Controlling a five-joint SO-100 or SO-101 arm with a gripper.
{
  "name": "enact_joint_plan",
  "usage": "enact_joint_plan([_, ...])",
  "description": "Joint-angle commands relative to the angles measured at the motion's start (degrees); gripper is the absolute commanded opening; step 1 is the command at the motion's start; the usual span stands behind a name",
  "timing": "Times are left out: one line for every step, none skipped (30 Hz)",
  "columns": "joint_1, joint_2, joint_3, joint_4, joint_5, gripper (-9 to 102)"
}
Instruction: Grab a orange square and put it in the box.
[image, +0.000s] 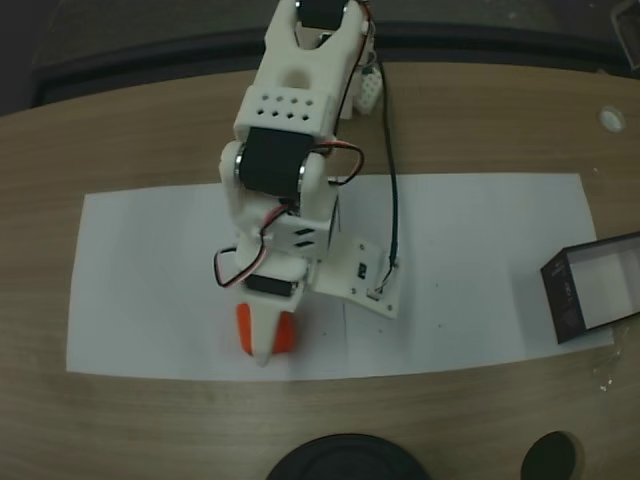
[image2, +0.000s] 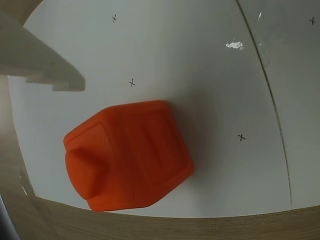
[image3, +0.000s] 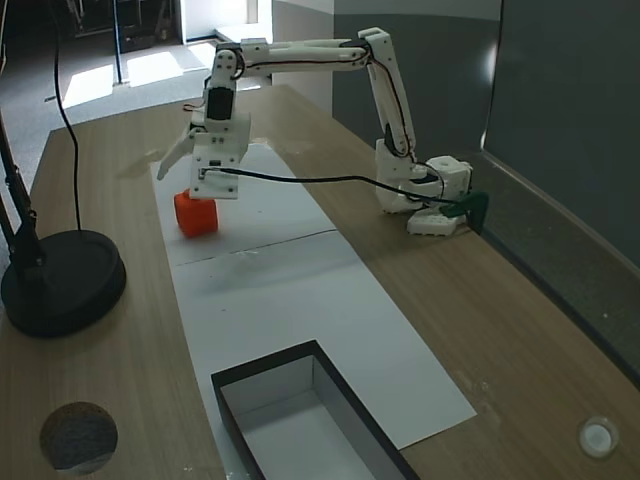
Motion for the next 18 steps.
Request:
enact_joint_plan([1.49,-2.20,-6.24,0.00,-0.09,40])
enact_joint_plan([1.85,-3.52,-6.59,0.00,-0.09,40])
enact_joint_plan([1.93,-4.57,-6.86,-0.09,-0.09,40])
enact_joint_plan([1.93,-5.54,-7.03,-0.09,-0.09,40])
enact_joint_plan([1.93,-6.42,-7.03,-0.18,-0.09,40])
enact_joint_plan([1.76,-7.21,-7.03,-0.26,-0.09,40])
enact_joint_plan([1.49,-7.82,-7.03,-0.44,-0.09,40])
enact_joint_plan([1.23,-8.35,-7.03,-0.53,-0.09,40])
enact_joint_plan([1.14,-8.79,-7.03,-0.62,-0.09,40])
enact_joint_plan([1.05,-9.05,-7.12,-0.62,-0.09,40])
enact_joint_plan([0.79,-9.40,-7.56,-0.62,-0.09,40])
enact_joint_plan([0.53,-9.67,-8.00,-0.62,-0.09,40])
enact_joint_plan([0.44,-9.93,-8.26,-0.62,-0.09,38])
enact_joint_plan([0.26,-10.11,-8.44,-0.62,-0.09,35])
enact_joint_plan([0.26,-10.37,-8.88,-0.62,-0.09,32])
enact_joint_plan([0.26,-10.63,-9.14,-0.53,-0.09,27])
enact_joint_plan([0.26,-10.90,-9.14,-0.62,-0.09,22])
enact_joint_plan([0.26,-11.25,-9.23,-0.62,0.00,16])
